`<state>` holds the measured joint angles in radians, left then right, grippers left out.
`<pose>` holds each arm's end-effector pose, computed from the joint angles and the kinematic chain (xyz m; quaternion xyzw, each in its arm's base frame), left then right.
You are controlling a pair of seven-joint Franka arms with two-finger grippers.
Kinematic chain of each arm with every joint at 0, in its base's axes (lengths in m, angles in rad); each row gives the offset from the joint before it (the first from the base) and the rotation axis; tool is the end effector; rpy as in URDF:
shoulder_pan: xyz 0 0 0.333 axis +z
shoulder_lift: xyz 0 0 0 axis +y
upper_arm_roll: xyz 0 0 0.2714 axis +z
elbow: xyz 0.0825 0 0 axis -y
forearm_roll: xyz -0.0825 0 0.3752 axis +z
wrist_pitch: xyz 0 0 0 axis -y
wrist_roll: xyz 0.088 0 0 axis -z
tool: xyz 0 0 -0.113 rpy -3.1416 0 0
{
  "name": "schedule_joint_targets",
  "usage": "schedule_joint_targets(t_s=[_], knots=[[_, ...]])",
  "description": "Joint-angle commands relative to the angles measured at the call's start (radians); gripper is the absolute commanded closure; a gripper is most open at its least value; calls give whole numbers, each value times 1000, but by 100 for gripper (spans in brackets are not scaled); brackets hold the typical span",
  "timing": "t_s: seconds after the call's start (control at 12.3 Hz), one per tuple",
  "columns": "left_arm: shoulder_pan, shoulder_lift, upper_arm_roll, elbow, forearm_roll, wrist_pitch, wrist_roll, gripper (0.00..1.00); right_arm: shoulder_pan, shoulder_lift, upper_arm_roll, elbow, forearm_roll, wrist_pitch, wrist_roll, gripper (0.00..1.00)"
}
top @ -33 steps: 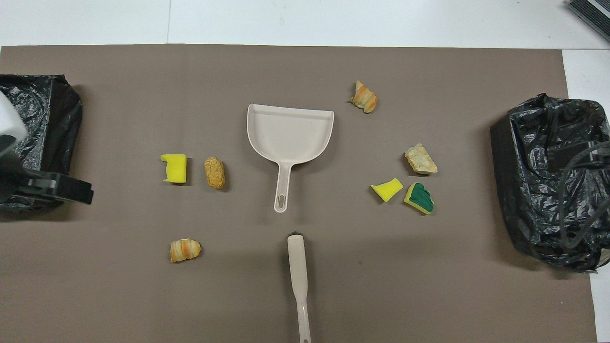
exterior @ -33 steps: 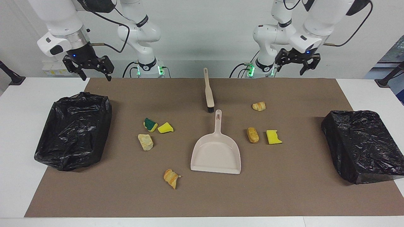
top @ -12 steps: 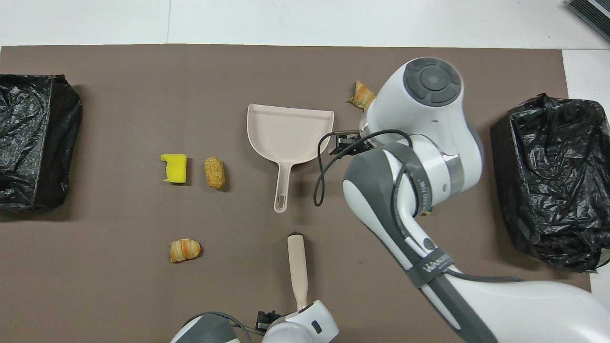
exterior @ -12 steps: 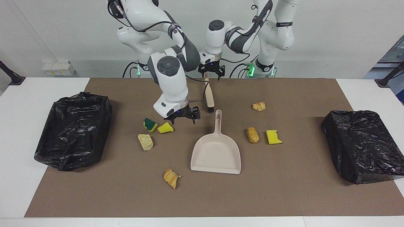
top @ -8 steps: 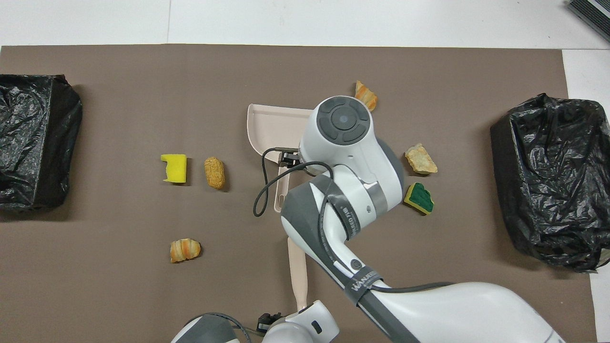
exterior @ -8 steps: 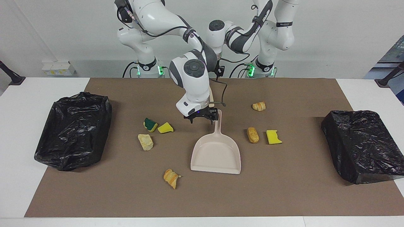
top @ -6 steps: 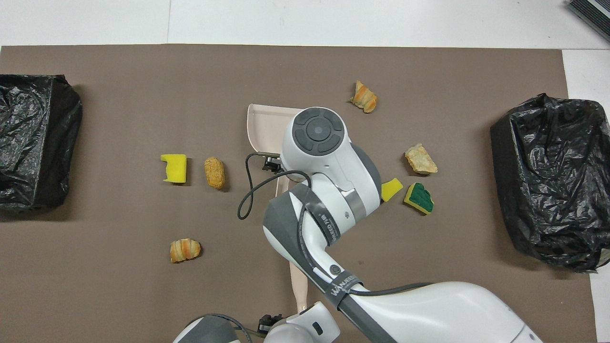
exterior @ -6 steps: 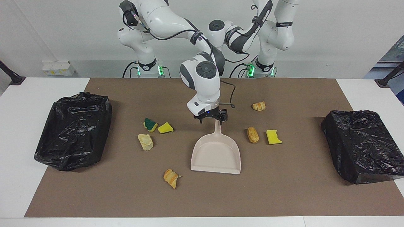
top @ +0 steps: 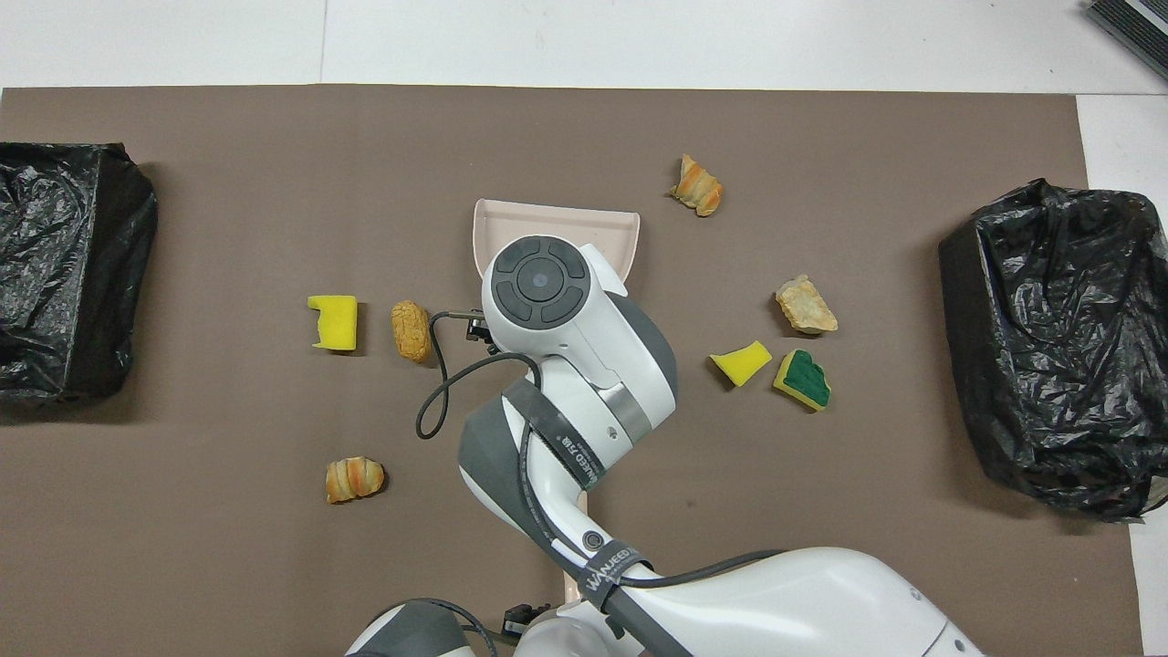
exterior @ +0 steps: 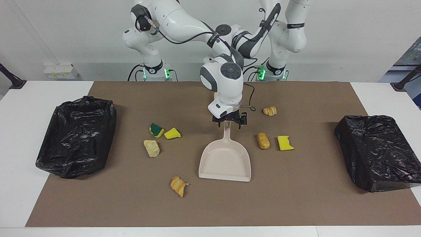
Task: Sweep and dump trash in bin
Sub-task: 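Grasp the dustpan handle with the right gripper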
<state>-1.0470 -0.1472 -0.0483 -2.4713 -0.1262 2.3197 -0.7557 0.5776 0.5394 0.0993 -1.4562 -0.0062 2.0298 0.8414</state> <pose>0.2082 -0.4097 0.3037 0.9911 -0.1260 -0.0353 0.0239 0.5346 0.4167 0.3356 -0.9957 0.0883 0.0022 0.0290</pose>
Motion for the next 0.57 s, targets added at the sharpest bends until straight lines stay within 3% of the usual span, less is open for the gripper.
schedule_joint_targets(t_s=[0.0,0.08,0.24,0.49], knots=[[-21,15,22,21,-13,-8,24,91,2,-35,0,-64,-21,1,33,0],[-2,14,24,31,-13,-57,35,98,1,-45,0,-87,-8,0,45,1],[60,-6,28,61,-4,-196,169,100,2,-76,0,-147,-8,29,47,24],[166,-72,28,74,14,-398,352,100,4,-82,2,-155,-14,26,-26,100]])
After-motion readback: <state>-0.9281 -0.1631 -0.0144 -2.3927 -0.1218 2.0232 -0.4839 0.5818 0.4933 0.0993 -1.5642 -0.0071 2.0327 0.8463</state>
